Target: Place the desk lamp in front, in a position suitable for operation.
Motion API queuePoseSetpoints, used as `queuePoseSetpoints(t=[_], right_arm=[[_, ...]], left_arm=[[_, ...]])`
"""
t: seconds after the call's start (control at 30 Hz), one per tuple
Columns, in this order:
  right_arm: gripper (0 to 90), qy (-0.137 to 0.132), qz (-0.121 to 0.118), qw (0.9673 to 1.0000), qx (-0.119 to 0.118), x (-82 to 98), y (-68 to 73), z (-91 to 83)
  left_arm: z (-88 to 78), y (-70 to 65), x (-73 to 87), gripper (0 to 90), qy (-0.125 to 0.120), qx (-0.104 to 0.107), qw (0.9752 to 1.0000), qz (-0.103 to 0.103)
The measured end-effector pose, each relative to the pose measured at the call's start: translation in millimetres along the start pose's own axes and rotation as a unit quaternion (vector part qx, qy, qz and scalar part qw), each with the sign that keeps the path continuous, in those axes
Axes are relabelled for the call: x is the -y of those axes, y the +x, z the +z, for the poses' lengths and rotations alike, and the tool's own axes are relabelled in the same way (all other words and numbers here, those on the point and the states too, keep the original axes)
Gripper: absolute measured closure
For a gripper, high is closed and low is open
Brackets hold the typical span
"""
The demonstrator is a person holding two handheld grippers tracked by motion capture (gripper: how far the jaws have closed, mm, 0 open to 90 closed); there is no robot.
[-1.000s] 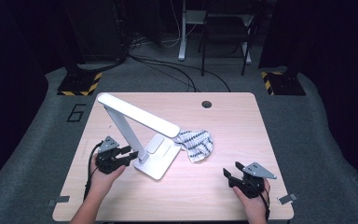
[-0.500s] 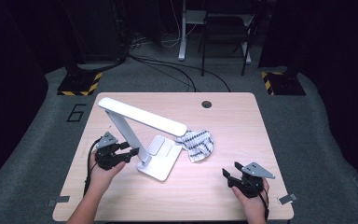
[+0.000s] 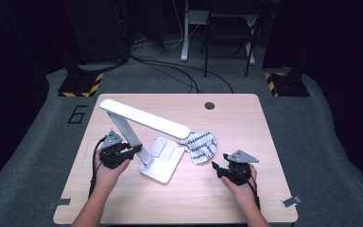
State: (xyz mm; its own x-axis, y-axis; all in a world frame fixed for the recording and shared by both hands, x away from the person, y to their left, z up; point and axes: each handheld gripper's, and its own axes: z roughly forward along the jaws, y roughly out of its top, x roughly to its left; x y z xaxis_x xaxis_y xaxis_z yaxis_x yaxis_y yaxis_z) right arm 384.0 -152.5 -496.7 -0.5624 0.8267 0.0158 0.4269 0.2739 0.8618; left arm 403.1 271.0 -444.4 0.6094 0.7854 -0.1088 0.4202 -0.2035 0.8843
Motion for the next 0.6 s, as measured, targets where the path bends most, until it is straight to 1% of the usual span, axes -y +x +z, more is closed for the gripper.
queuePoseSetpoints(t=[0.03, 0.07, 0.1, 0.13, 0.17, 0.2, 0.23, 0.27, 0.37, 0.43, 0.47, 0.5, 0.53, 0.57, 0.6], right_arm=[[39.0, 0.0, -0.003, 1.0, -0.001, -2.9, -0.2, 2.9], [39.1, 0.008, -0.004, 1.0, -0.002, -9.9, -1.1, 11.4], [39.4, 0.012, -0.001, 0.9999, 0.0, -12.7, -1.3, 15.8], [39.4, 0.012, -0.001, 0.9999, 0.0, -12.7, -1.3, 15.8], [41.5, 0.021, -0.003, 0.9998, -0.001, -17.6, -3.5, 25.3], [42.8, 0.024, -0.003, 0.9997, -0.003, -19.4, -4.4, 29.6], [43.7, 0.027, 0.0, 0.9996, -0.004, -20.7, -4.4, 33.3], [44.8, 0.031, -0.005, 0.9995, -0.005, -22.0, -5.0, 37.1], [46.1, 0.037, -0.003, 0.9993, -0.004, -24.6, -3.9, 46.1], [46.8, 0.042, -0.008, 0.9991, -0.004, -25.8, -2.5, 51.7], [46.8, 0.042, -0.008, 0.9991, -0.004, -25.8, -2.5, 51.7], [49.0, 0.047, -0.014, 0.9988, -0.002, -25.8, -1.4, 58.3], [52.3, 0.054, -0.013, 0.9984, -0.003, -25.7, -0.7, 60.1], [57.9, 0.056, -0.015, 0.9983, -0.002, -25.4, -0.3, 62.3], [65.6, 0.06, -0.016, 0.998, -0.005, -25.2, 0.2, 63.2]], left_arm=[[-0.4, 0.3, -0.1, 69.8, 0.002, 0.002, 1.0, -0.005], [-0.1, -0.8, 0.2, 70.2, 0.0, 0.001, 0.9999, -0.013], [-0.1, -2.0, 0.8, 70.4, -0.003, -0.004, 0.9999, -0.013], [-0.1, -2.0, 0.8, 70.6, -0.003, -0.004, 0.9999, -0.013], [-1.4, -3.4, 1.7, 70.6, -0.003, -0.004, 0.9998, -0.017], [-2.2, -2.9, 2.1, 70.7, -0.003, -0.006, 0.9999, -0.011], [-2.7, -4.1, 2.6, 70.6, -0.003, -0.006, 0.9998, -0.017], [-3.2, -4.4, 2.7, 70.6, -0.005, -0.007, 0.9999, -0.015], [-4.9, -4.8, 3.7, 70.5, -0.004, -0.008, 0.9999, -0.015], [-5.9, -5.4, 3.9, 70.4, -0.002, -0.009, 0.9999, -0.013], [-5.9, -5.4, 3.9, 70.4, -0.002, -0.009, 0.9999, -0.013], [-6.7, -5.8, 4.7, 70.3, -0.004, -0.01, 0.9999, -0.008], [-6.8, -6.9, 5.5, 70.3, -0.006, -0.011, 0.9998, -0.015], [-7.5, -6.7, 5.6, 70.3, -0.005, -0.009, 0.9999, -0.013], [-8.1, -7.0, 6.0, 70.3, -0.005, -0.01, 0.9999, -0.012]])
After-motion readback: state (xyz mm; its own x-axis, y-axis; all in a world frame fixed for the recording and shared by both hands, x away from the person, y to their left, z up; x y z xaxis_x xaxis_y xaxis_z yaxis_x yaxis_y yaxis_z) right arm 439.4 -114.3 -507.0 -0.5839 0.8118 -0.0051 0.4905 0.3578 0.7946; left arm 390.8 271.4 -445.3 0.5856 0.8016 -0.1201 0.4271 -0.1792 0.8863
